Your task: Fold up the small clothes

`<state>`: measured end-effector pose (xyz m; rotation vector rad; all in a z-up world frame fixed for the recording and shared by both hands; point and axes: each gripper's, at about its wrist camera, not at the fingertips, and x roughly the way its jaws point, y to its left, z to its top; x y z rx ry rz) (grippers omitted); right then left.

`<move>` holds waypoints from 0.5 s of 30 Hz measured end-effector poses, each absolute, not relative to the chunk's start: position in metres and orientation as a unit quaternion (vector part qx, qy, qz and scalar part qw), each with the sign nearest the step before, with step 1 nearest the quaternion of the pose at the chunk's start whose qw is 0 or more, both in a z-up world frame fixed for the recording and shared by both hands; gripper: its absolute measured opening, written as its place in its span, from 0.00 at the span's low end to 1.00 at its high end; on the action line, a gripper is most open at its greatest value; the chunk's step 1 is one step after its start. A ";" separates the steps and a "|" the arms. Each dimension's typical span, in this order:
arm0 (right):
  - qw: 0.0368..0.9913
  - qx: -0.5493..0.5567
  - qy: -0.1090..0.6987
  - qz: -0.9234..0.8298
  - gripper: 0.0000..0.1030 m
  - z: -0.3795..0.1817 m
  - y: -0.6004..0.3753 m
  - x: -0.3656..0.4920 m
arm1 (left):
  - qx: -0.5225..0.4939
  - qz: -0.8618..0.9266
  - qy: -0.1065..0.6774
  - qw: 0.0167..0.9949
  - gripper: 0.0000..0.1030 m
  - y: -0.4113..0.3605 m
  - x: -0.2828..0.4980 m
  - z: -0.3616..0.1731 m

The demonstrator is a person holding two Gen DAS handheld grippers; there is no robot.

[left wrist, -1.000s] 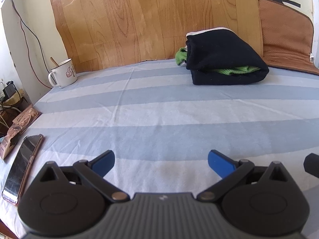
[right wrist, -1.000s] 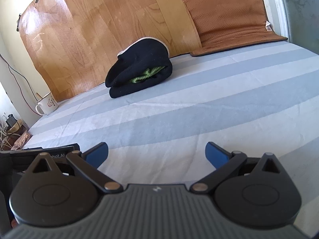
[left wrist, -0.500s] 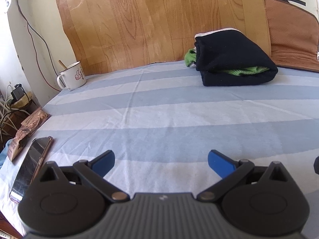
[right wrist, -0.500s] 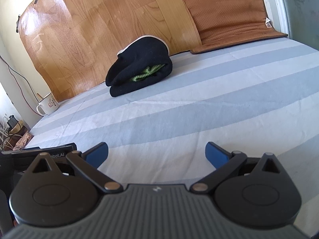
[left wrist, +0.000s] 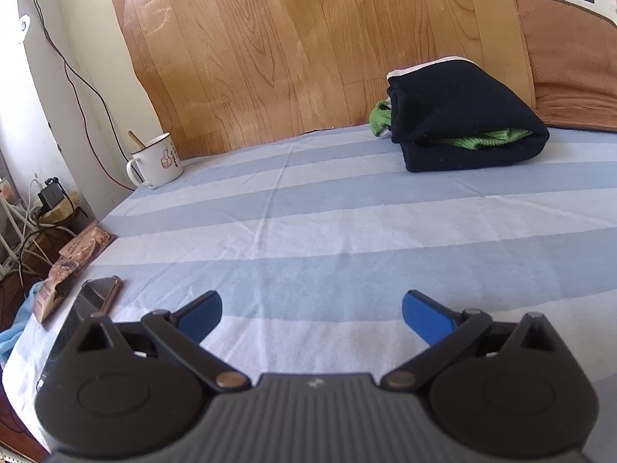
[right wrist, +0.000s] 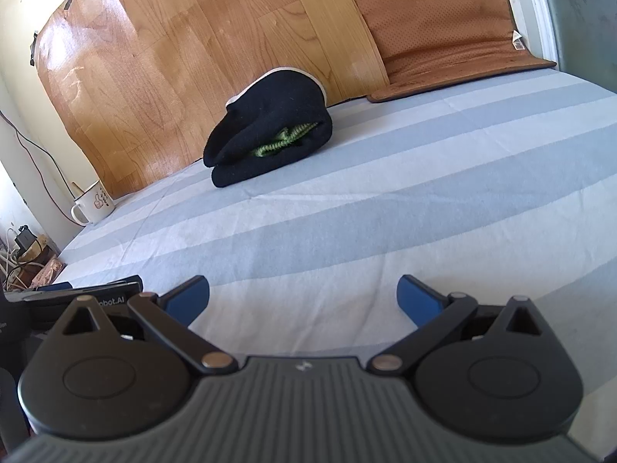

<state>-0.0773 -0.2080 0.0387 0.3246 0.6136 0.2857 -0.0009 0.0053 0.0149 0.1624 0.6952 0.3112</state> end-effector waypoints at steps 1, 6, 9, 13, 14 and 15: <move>0.930 0.159 0.300 0.140 1.00 0.039 -0.208 -0.077 | 0.081 0.152 0.338 0.925 1.00 0.005 -0.001 0.015; 0.930 0.160 0.300 0.140 1.00 0.039 -0.209 -0.077 | 0.083 0.156 0.339 0.924 1.00 0.005 0.000 0.015; 0.930 0.160 0.300 0.140 1.00 0.038 -0.209 -0.077 | 0.082 0.158 0.340 0.923 1.00 0.005 0.000 0.016; 0.930 0.160 0.300 0.140 1.00 0.038 -0.209 -0.077 | 0.086 0.157 0.340 0.923 1.00 0.004 0.001 0.016; 0.930 0.160 0.300 0.140 1.00 0.038 -0.209 -0.076 | 0.086 0.156 0.340 0.923 1.00 0.004 0.001 0.016; 0.930 0.160 0.300 0.141 1.00 0.039 -0.210 -0.076 | 0.087 0.156 0.340 0.923 1.00 0.004 0.001 0.016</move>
